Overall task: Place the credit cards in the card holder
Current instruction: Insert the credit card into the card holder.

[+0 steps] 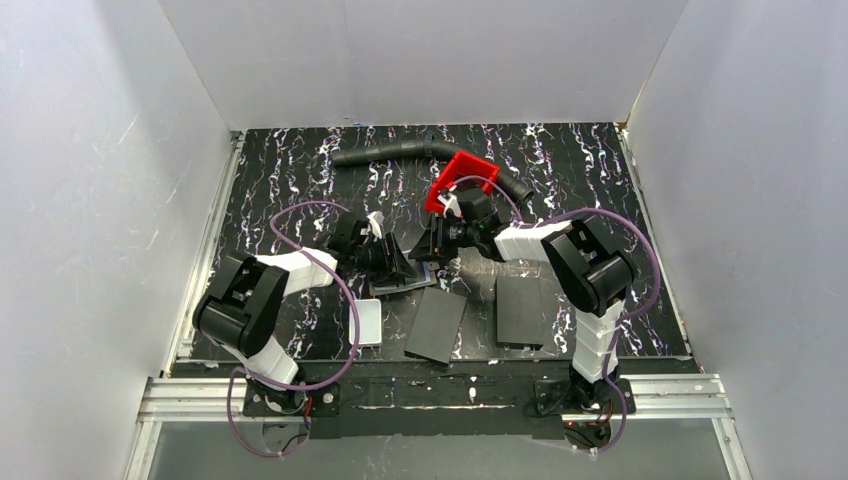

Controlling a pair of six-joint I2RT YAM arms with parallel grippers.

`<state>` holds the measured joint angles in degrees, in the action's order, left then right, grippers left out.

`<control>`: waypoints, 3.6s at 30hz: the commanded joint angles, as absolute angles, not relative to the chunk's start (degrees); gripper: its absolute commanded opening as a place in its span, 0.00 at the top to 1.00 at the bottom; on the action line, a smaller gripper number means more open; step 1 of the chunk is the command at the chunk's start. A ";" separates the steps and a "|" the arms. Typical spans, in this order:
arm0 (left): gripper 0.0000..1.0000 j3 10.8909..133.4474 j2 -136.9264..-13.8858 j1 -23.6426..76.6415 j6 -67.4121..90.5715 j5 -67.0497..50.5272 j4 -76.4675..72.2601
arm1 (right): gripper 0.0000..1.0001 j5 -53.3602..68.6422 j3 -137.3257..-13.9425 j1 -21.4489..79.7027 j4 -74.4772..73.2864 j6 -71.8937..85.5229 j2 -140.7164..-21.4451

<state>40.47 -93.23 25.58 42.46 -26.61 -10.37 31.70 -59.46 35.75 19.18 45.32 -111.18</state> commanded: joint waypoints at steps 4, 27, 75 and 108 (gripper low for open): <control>0.53 39.24 -90.81 25.44 41.33 -26.57 -7.19 | 0.59 29.99 -61.66 34.69 13.36 39.67 -110.39; 0.54 45.83 -92.33 25.31 40.66 -30.01 -2.78 | 0.61 28.98 -62.75 34.63 7.81 34.18 -110.02; 0.52 39.02 -85.07 25.31 37.32 -26.36 -5.41 | 0.63 37.12 -52.40 34.88 34.79 55.29 -108.67; 0.55 36.89 -74.13 13.74 46.38 -26.78 1.64 | 0.61 31.81 -62.67 42.93 23.11 48.71 -112.02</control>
<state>36.14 -75.46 14.57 46.09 -25.80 1.80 33.15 -59.57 42.54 24.82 50.78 -111.00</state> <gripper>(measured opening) 0.451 0.392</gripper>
